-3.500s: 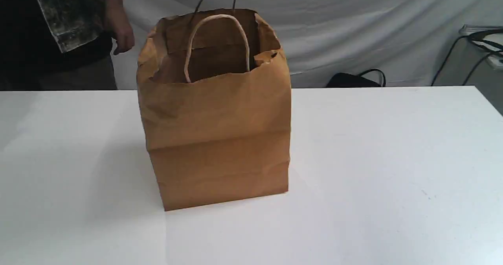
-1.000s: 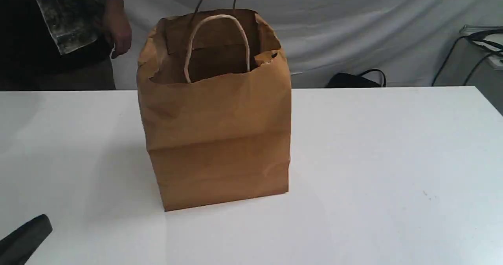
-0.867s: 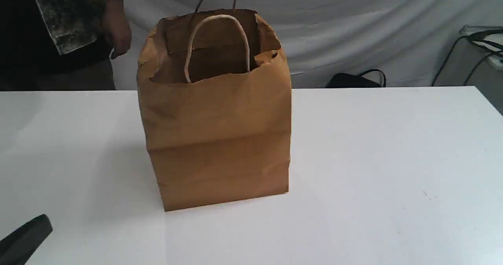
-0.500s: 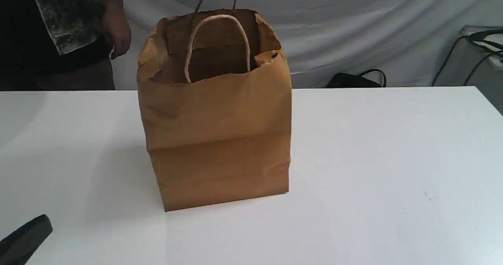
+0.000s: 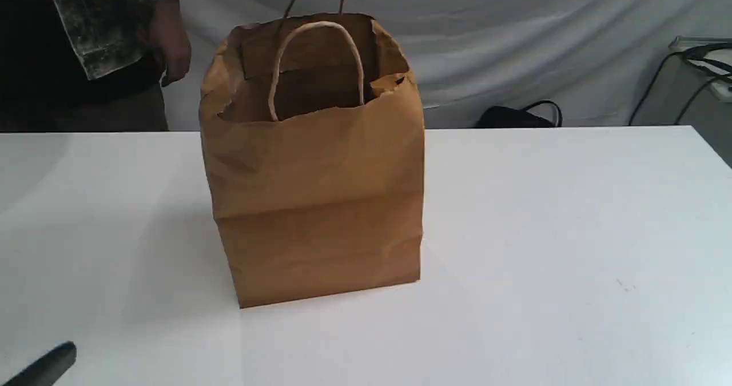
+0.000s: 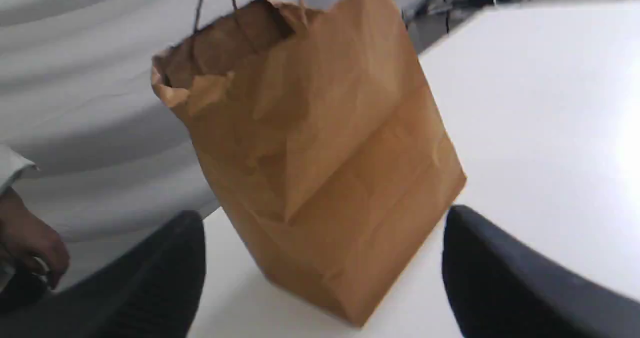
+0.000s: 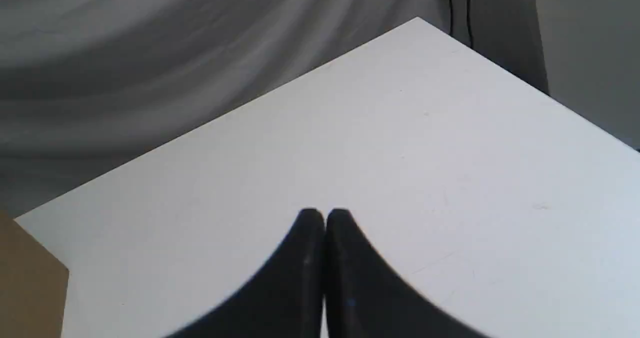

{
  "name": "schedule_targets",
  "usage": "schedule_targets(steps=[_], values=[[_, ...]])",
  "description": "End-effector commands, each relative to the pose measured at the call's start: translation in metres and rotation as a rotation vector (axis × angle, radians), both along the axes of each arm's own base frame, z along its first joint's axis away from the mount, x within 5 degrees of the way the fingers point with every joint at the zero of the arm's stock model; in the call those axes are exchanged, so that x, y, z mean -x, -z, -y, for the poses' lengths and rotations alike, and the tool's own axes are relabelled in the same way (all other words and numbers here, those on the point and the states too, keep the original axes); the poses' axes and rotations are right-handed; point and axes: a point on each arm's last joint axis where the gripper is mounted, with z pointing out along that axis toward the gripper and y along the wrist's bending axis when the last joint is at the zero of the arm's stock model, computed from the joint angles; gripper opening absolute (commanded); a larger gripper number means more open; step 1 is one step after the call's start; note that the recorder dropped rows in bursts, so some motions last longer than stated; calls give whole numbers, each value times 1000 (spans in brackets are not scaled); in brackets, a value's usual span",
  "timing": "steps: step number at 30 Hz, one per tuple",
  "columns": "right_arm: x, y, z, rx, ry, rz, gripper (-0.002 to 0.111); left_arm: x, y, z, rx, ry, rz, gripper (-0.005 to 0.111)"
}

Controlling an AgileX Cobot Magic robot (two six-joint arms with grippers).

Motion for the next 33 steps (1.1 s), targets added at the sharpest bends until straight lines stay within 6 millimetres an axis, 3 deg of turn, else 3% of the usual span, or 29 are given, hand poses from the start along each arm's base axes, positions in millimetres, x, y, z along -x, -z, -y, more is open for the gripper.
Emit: schedule_targets(steps=[1,7,13,18,24,29,33], values=[[1,1,1,-6,10,-6,0,0,-9,-8,-247,-34,16,68],[1,1,1,-6,10,-6,0,-4,-26,-32,-662,-196,80,68],[1,1,1,-6,10,-6,0,8,-50,-47,-940,-387,243,68],[1,1,1,-6,10,-6,0,24,-70,-48,-1014,-514,391,68],[1,1,1,-6,10,-6,0,30,-83,-50,-923,-636,496,68],[1,1,1,-6,10,-6,0,30,-78,-53,-1208,-578,476,68],[1,1,1,-6,10,-6,0,30,-80,-51,-1323,-499,550,68]])
